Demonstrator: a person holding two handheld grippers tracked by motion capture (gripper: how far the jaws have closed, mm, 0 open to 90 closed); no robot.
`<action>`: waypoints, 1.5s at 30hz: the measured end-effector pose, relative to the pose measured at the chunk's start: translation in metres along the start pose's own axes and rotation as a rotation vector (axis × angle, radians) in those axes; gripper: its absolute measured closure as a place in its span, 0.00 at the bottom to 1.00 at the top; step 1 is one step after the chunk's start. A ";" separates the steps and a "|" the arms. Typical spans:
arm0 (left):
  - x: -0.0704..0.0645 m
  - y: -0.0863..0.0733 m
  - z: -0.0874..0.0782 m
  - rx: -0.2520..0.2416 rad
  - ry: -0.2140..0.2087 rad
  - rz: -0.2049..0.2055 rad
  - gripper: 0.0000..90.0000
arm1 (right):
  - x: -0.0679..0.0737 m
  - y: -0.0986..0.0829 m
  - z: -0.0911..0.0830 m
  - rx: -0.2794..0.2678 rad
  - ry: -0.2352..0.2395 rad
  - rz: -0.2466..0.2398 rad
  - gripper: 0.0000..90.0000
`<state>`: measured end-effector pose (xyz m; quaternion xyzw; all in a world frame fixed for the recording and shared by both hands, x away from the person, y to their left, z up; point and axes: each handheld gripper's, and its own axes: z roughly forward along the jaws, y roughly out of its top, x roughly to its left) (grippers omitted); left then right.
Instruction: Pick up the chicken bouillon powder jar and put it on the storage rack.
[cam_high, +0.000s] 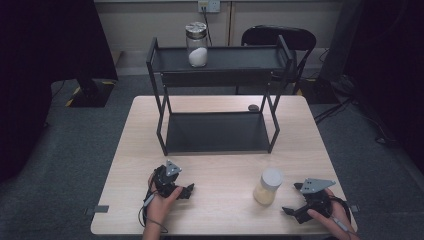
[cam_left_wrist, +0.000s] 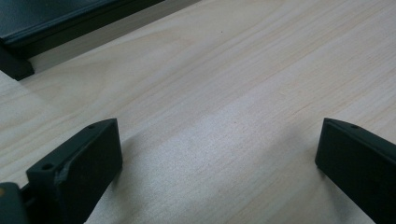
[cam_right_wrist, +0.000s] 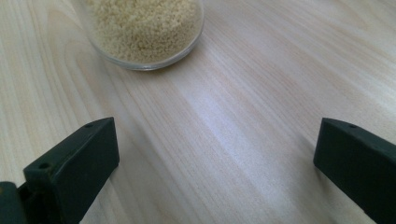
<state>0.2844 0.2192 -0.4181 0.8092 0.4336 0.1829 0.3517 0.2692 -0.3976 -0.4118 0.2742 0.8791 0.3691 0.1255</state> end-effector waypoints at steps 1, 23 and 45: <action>0.000 0.000 0.000 0.000 0.000 0.000 0.00 | 0.000 0.000 0.000 0.000 0.001 -0.001 0.00; 0.000 0.000 0.000 0.000 0.001 -0.001 0.00 | 0.001 0.038 0.000 -0.049 0.116 -0.040 0.02; 0.000 0.000 0.000 0.000 0.001 -0.001 0.00 | -0.006 0.050 0.016 -0.226 0.178 0.021 0.32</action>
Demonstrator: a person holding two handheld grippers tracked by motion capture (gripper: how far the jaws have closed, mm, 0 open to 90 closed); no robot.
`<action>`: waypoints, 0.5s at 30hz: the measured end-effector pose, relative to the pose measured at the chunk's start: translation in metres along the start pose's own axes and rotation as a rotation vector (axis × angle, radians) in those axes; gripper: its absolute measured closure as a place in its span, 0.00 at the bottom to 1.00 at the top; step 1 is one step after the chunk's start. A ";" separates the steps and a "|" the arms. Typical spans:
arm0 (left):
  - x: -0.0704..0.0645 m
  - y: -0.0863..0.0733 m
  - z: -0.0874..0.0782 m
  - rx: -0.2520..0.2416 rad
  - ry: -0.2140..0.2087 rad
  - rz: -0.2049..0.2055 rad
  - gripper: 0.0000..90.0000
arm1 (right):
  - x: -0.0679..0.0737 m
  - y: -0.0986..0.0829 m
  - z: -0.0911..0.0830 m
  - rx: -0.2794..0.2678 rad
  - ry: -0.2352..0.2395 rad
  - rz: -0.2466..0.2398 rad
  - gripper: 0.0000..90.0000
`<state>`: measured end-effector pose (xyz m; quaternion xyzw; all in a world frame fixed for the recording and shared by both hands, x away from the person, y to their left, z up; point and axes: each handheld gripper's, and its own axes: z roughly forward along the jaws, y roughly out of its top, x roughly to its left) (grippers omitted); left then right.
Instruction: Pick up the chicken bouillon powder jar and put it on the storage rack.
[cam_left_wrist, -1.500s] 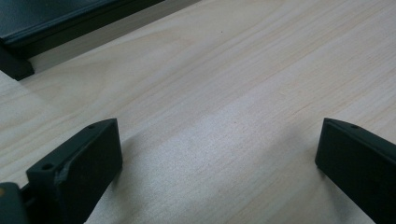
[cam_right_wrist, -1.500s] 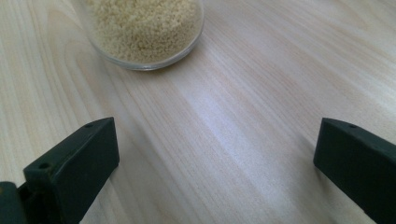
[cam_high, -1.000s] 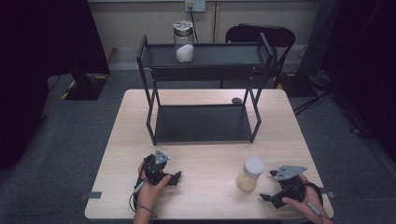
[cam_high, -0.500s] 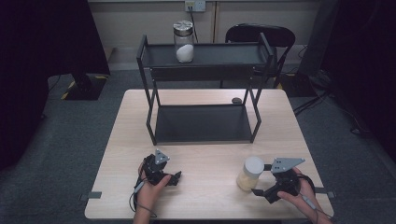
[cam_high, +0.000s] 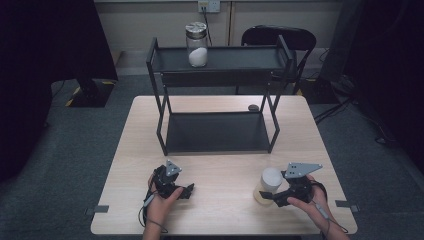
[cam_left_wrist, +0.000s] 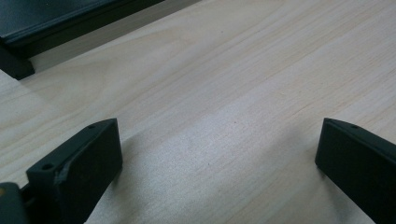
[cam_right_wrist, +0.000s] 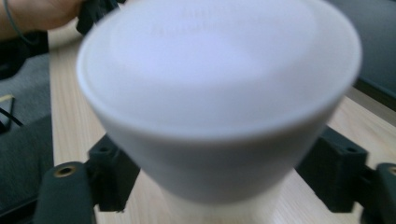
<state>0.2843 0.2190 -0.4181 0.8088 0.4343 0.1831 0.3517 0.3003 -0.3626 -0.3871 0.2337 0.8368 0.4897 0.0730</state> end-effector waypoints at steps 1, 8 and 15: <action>0.000 0.000 0.000 0.000 0.000 0.000 0.00 | 0.001 0.000 0.000 -0.006 -0.004 0.004 0.33; 0.000 0.000 0.000 0.000 0.000 0.000 0.00 | 0.009 0.006 0.002 0.006 -0.037 -0.014 0.37; 0.000 0.000 0.000 0.000 0.000 0.000 0.00 | 0.006 0.020 0.009 0.003 -0.025 -0.002 0.38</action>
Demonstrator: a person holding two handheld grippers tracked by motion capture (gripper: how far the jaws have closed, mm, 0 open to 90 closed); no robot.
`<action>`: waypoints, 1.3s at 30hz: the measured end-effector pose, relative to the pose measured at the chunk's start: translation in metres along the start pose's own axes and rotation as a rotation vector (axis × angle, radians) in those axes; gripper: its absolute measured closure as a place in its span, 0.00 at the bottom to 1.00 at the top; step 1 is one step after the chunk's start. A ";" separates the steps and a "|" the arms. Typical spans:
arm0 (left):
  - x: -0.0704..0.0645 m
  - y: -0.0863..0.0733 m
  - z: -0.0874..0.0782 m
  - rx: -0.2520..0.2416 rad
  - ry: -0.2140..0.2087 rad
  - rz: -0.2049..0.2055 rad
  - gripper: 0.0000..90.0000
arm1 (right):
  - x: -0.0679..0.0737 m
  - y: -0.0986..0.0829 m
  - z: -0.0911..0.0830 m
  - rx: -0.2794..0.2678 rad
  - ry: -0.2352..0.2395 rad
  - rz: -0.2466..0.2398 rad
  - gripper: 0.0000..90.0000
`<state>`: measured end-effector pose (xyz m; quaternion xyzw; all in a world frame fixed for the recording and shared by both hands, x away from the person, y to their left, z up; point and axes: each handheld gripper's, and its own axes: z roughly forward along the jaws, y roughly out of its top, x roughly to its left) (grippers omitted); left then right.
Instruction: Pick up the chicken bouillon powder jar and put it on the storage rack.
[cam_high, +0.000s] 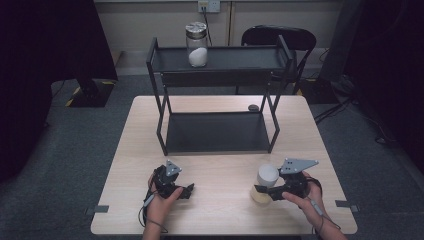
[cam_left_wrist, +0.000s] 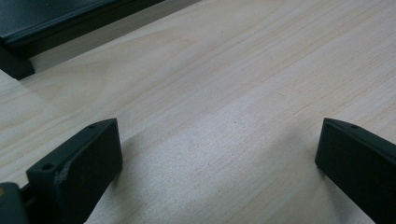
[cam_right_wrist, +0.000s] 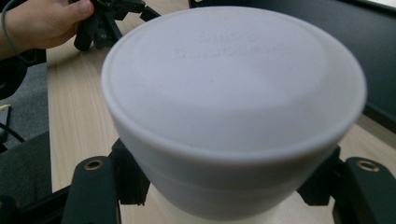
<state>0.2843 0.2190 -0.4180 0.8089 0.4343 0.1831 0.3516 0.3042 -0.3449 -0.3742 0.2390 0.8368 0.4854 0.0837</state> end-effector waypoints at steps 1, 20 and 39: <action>0.000 0.000 0.000 0.000 0.000 0.000 0.00 | 0.000 0.003 0.001 0.001 -0.002 -0.001 0.38; 0.000 0.000 0.000 0.003 0.001 0.007 0.00 | -0.010 0.060 0.037 0.014 0.009 -0.003 0.38; 0.000 0.001 0.000 0.003 0.001 0.007 0.00 | -0.027 0.104 0.052 0.018 -0.015 -0.009 0.38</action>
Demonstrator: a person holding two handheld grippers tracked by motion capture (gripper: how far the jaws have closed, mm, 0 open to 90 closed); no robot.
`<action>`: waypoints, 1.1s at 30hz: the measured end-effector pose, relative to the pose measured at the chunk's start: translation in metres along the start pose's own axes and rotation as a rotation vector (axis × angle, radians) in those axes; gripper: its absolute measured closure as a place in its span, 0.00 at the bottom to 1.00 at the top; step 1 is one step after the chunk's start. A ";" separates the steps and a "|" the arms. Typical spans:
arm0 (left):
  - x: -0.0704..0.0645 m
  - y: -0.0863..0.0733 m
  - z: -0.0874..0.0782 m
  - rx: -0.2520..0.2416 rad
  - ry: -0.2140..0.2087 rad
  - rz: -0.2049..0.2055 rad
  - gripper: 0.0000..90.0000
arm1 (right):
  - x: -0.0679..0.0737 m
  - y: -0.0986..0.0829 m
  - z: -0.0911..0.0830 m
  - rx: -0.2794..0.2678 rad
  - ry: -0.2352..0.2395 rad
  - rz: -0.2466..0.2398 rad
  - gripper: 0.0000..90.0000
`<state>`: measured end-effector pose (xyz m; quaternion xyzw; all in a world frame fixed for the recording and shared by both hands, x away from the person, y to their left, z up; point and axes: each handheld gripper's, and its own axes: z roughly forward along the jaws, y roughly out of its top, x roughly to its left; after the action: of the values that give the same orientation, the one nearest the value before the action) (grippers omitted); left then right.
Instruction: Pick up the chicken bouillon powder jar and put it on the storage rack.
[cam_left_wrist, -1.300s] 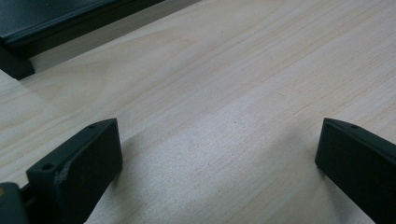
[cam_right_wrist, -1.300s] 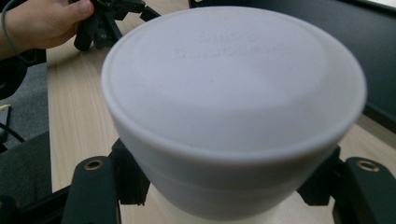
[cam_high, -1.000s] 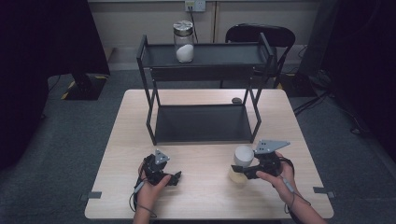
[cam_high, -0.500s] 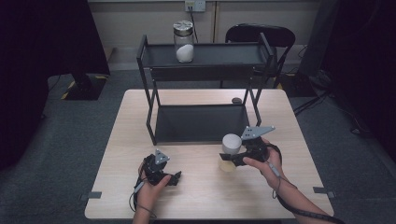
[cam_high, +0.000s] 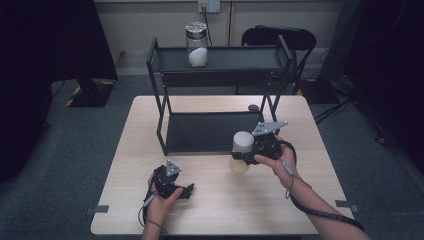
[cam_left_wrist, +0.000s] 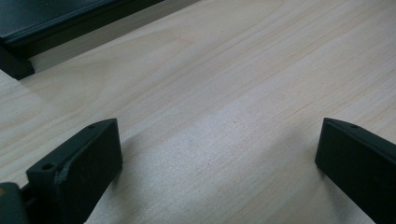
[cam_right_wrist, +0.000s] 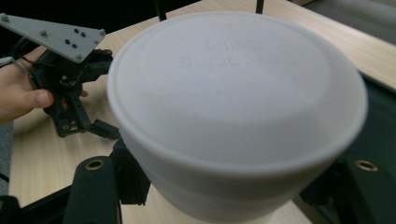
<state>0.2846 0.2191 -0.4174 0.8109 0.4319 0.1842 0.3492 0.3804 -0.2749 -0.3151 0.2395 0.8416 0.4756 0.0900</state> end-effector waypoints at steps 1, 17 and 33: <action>0.000 0.000 0.000 0.000 0.000 0.000 0.00 | -0.002 0.002 0.000 -0.001 -0.003 0.003 0.38; 0.000 0.000 0.000 0.000 0.000 0.000 0.00 | -0.014 0.038 -0.003 0.010 -0.043 -0.007 0.39; 0.000 0.000 0.000 0.000 0.000 0.000 0.00 | -0.015 0.072 -0.005 0.025 -0.043 -0.029 0.39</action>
<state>0.2846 0.2191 -0.4174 0.8109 0.4318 0.1841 0.3493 0.4148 -0.2550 -0.2529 0.2385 0.8488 0.4584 0.1120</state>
